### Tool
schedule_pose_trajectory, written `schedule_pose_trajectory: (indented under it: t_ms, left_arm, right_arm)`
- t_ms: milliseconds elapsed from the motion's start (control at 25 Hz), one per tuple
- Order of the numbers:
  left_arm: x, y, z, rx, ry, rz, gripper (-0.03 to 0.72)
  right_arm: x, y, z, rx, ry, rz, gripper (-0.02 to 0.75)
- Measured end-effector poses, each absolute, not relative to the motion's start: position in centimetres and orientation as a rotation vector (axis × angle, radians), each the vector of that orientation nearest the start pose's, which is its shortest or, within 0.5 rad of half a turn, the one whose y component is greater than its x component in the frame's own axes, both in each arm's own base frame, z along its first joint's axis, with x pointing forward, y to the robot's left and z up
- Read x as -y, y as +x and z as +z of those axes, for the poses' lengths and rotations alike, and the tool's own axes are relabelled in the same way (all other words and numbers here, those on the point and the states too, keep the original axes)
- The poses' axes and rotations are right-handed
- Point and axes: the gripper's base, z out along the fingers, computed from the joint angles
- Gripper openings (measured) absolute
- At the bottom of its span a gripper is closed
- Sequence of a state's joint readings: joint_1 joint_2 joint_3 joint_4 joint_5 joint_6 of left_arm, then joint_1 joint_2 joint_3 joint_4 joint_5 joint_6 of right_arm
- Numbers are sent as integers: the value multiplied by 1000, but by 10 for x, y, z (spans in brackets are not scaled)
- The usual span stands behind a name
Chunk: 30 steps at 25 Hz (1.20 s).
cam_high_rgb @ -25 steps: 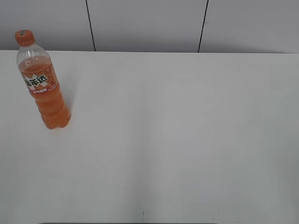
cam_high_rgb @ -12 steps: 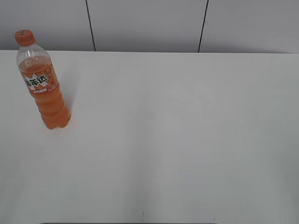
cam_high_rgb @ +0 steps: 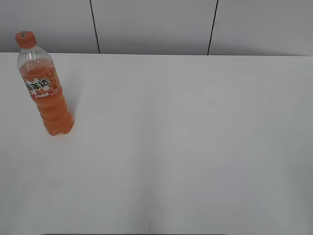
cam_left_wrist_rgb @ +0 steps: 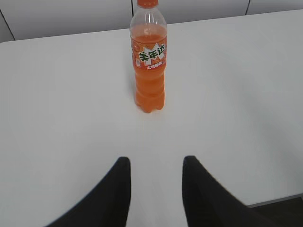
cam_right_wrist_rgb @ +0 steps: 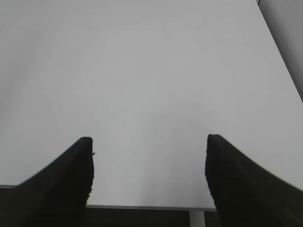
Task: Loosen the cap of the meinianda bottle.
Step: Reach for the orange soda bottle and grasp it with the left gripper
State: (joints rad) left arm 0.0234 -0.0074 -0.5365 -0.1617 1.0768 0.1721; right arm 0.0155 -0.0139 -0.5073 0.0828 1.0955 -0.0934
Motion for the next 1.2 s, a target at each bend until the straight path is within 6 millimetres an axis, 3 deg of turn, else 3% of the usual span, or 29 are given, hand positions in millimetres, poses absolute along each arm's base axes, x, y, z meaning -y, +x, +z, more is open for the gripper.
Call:
schedule_pose_trajectory:
  t_ms: [160,360,440,720,960,1200]
  left_arm:
    - [13,-11,287,-2000,162,-67,280]
    - [13,-11,287,-2000,162,-67,501]
    - [13,-11,287,-2000,162,-67,542]
    - [11,-9,308,-1810,135,-42,564]
    - [4,-5,320,-1648,118,88,566]
    - [1,12,311,-1523,104,118,565]
  right_arm:
    - [-7,-10,277,-2052,-118,51,554]
    - [-7,-10,277,-2052,-118,51,554]
    - [-7,-10,277,-2052,-118,51,554]
    - [-7,-10,277,-2052,-117,52,554]
    - [-7,-10,277,-2052,-117,52,554]
    - [-7,-10,277,-2052,-117,53,554]
